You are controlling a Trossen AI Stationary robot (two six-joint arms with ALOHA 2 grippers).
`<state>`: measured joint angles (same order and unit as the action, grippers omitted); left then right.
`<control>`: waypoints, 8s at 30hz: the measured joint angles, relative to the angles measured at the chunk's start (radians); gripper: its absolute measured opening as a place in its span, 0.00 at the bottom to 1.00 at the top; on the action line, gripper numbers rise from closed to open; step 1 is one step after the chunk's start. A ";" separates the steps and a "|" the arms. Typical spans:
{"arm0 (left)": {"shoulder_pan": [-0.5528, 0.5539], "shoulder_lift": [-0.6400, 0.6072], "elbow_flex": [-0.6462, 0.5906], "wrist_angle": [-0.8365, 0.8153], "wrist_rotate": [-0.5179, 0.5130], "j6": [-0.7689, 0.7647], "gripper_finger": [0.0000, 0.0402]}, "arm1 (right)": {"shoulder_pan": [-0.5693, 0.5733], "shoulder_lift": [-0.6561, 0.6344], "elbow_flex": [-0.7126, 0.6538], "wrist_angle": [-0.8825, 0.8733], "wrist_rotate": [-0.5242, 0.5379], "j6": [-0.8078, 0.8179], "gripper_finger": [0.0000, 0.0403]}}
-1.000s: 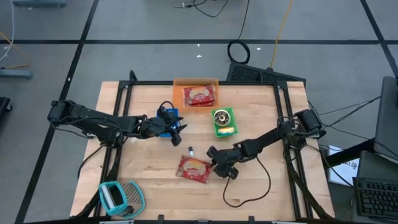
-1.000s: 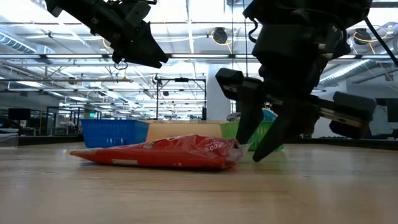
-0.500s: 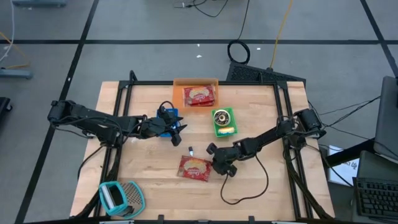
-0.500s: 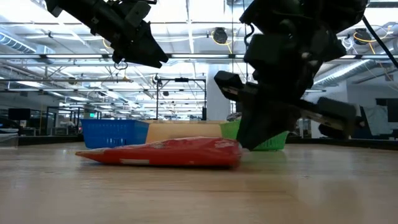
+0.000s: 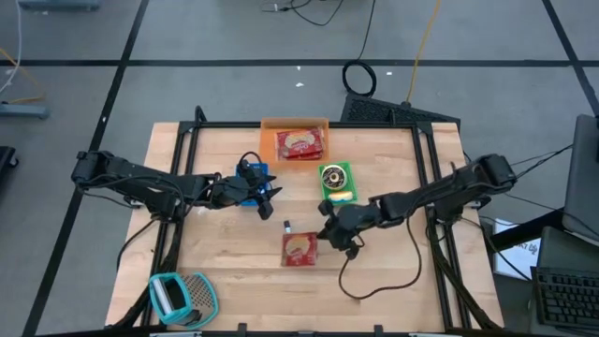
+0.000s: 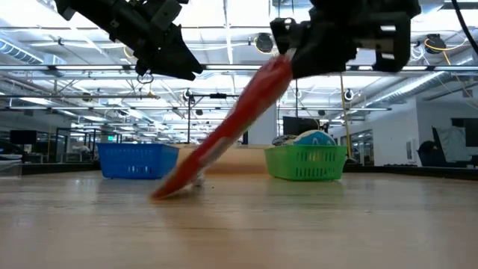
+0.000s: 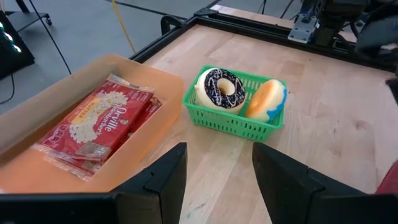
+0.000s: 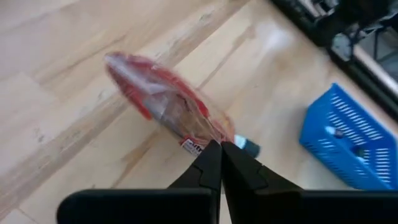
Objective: Pick & Place Food Item
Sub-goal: Put the red popcorn bag into the orange bin, then put the brown food coloring bottle into the blue bin
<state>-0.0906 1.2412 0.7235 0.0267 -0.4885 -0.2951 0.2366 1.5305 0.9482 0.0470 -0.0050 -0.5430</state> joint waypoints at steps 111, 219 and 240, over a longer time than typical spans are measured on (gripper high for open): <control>0.000 0.000 0.000 0.038 0.000 0.000 0.46 | -0.890 0.387 0.473 -0.305 -0.074 -0.067 0.12; -0.094 0.597 0.200 -0.129 0.263 -0.047 0.45 | -0.390 -0.612 -0.632 0.585 -0.178 0.452 0.60; -0.095 0.562 0.196 -0.124 0.300 -0.038 0.22 | -0.390 -0.612 -0.632 0.584 -0.178 0.453 0.60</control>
<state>-0.1856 1.8033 0.9195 -0.0975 -0.1884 -0.3330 -0.1535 0.9188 0.3161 0.6314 -0.1831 -0.0902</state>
